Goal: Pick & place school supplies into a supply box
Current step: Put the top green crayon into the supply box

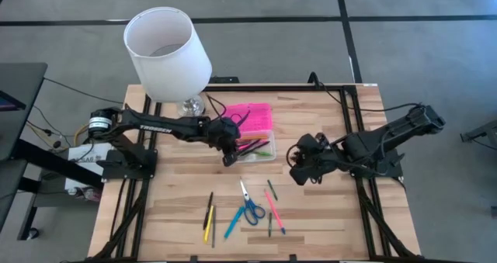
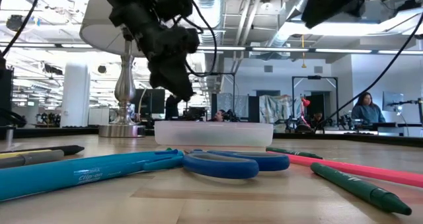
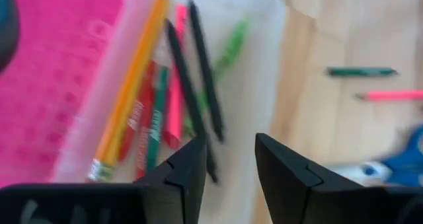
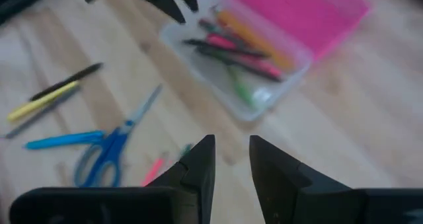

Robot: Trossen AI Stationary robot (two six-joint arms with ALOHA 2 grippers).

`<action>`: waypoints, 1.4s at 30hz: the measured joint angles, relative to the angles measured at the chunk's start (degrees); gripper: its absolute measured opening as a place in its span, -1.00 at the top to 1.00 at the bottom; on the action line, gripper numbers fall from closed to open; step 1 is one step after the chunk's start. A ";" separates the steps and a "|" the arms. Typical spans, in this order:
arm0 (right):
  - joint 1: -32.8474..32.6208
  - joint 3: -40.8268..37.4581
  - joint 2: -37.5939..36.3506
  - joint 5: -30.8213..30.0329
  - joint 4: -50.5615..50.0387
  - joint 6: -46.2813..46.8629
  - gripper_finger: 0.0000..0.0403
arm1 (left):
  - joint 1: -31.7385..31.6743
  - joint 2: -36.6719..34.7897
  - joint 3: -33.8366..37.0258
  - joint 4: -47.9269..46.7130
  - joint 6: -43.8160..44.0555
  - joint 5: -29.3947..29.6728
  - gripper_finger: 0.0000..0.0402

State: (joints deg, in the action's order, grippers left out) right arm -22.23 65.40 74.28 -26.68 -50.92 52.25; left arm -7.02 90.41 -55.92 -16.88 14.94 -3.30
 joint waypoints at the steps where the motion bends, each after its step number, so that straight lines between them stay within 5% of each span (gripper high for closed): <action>1: 0.57 -1.08 0.01 1.84 1.91 0.15 0.57 | 0.85 -0.28 0.00 -0.09 0.60 -0.27 0.39; 5: 2.55 -5.06 0.69 7.25 8.34 3.67 0.57 | 4.85 -2.34 0.00 -3.67 2.07 1.61 0.39; 19: 2.78 -5.73 15.34 10.19 15.42 9.70 0.57 | 14.50 -7.34 0.04 -11.69 9.16 16.58 0.39; 42: -1.07 -5.39 27.29 13.39 25.14 17.01 0.57 | 15.41 -7.26 0.04 -15.02 11.74 17.60 0.39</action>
State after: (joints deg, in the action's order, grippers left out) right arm -23.31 60.01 101.57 -13.30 -25.78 69.26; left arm 8.38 83.15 -55.88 -31.91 26.68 14.31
